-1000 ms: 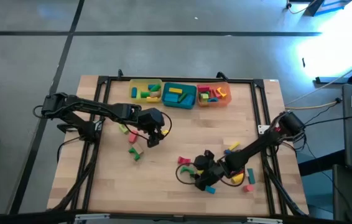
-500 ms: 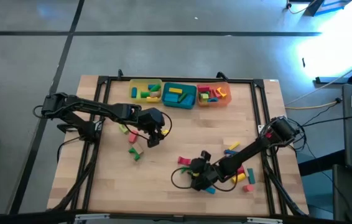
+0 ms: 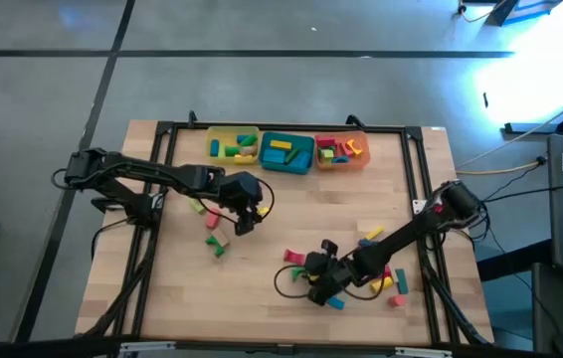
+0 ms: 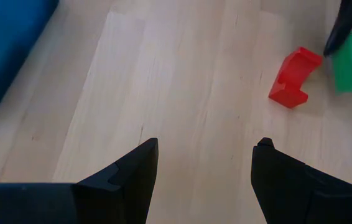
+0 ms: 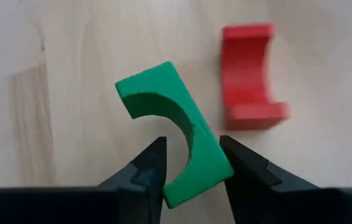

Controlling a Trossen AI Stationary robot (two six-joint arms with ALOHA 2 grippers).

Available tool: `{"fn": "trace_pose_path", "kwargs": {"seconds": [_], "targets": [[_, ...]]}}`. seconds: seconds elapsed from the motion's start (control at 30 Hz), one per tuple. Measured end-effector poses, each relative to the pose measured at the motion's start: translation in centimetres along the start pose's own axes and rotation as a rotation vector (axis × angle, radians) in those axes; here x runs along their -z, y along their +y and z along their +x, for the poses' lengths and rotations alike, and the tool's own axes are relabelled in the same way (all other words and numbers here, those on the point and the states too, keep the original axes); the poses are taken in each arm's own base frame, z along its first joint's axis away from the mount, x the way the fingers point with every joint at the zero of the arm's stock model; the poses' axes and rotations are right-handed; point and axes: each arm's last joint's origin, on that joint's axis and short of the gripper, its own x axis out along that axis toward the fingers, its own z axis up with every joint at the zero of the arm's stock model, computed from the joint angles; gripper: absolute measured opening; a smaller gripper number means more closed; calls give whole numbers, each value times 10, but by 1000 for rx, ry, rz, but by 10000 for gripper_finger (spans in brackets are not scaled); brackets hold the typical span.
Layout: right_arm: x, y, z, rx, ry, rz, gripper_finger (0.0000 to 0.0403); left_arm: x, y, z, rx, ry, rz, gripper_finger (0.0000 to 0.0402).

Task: Sort blocks by size
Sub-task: Put the green arch block into the orange bin

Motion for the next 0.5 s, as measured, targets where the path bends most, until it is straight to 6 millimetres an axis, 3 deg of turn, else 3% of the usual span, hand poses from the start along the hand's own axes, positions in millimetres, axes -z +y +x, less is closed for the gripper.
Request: {"fn": "trace_pose_path", "kwargs": {"seconds": [0.27,0.5], "targets": [[-43,-38,-28,174,23,-133,128,7,3,-25,-7,32,16,221],[-81,-110,-28,449,69,-240,128,23,6,-43,-34,149,-49,221]]}}
